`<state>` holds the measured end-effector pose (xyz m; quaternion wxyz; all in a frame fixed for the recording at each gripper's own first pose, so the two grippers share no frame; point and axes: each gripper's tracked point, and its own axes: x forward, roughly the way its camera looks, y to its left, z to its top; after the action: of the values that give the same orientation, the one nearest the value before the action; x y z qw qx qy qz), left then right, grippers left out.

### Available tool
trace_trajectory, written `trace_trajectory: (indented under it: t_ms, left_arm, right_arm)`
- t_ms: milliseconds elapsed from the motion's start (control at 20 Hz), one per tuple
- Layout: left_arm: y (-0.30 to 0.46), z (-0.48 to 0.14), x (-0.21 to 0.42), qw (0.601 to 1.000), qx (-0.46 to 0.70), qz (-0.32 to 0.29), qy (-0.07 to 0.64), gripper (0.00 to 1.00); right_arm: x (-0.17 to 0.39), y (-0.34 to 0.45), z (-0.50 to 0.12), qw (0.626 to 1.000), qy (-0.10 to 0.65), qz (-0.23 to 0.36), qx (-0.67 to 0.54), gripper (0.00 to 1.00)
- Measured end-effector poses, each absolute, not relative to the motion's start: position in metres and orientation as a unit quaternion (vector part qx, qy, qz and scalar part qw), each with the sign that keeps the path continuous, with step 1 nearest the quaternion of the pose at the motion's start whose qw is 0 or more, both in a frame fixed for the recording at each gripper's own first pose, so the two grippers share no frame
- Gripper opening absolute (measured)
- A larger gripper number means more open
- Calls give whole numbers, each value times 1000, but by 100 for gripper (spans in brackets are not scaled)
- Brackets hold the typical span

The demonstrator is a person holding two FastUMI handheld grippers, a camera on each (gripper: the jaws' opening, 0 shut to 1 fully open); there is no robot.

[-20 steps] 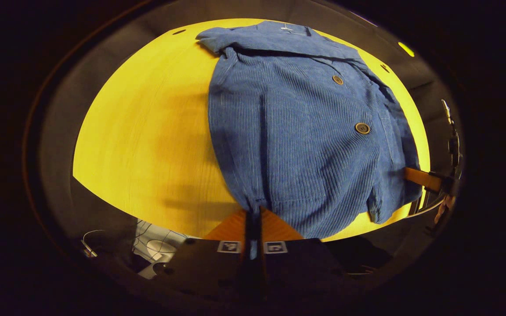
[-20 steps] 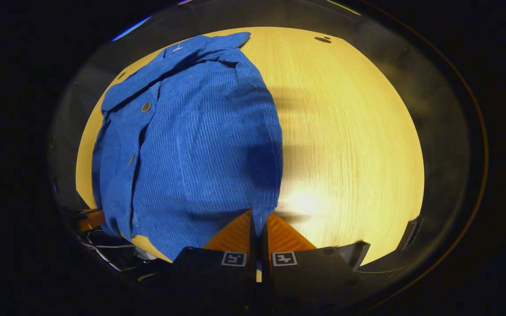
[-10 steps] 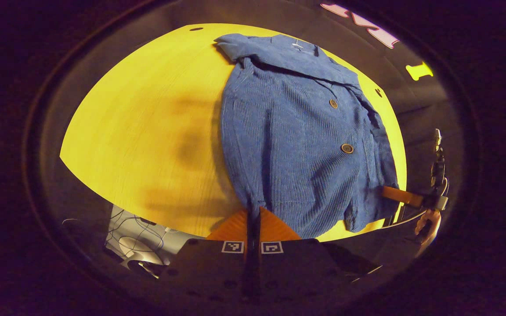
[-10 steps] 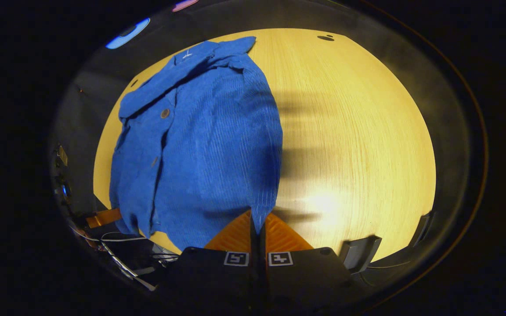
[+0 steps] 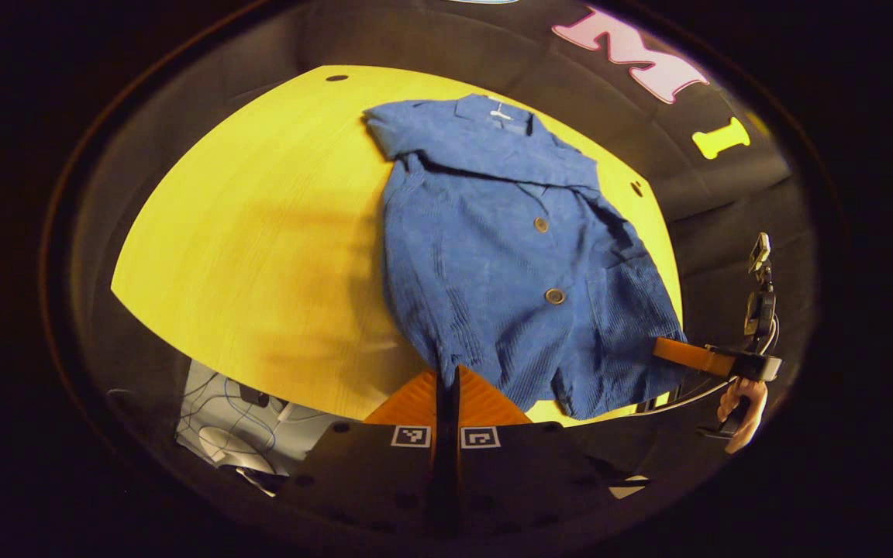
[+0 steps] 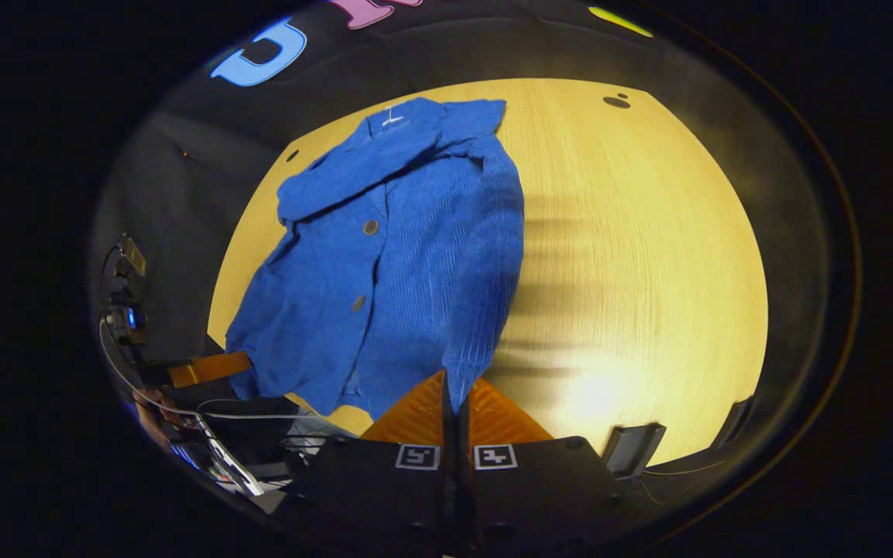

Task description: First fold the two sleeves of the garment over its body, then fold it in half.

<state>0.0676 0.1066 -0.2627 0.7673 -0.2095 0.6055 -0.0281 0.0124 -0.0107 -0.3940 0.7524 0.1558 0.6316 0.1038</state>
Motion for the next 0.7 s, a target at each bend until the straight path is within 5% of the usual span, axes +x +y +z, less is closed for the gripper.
trace_trajectory:
  t_ms: [350,700]
  left_arm:
    - [137,-205,119,795,-165,-97,575,0]
    - [177,-160,178,815,-140,-104,552,0]
  right_arm:
    - [62,32,-327,782,597,105,146,2]
    - [148,43,-285,815,559,92,123,2]
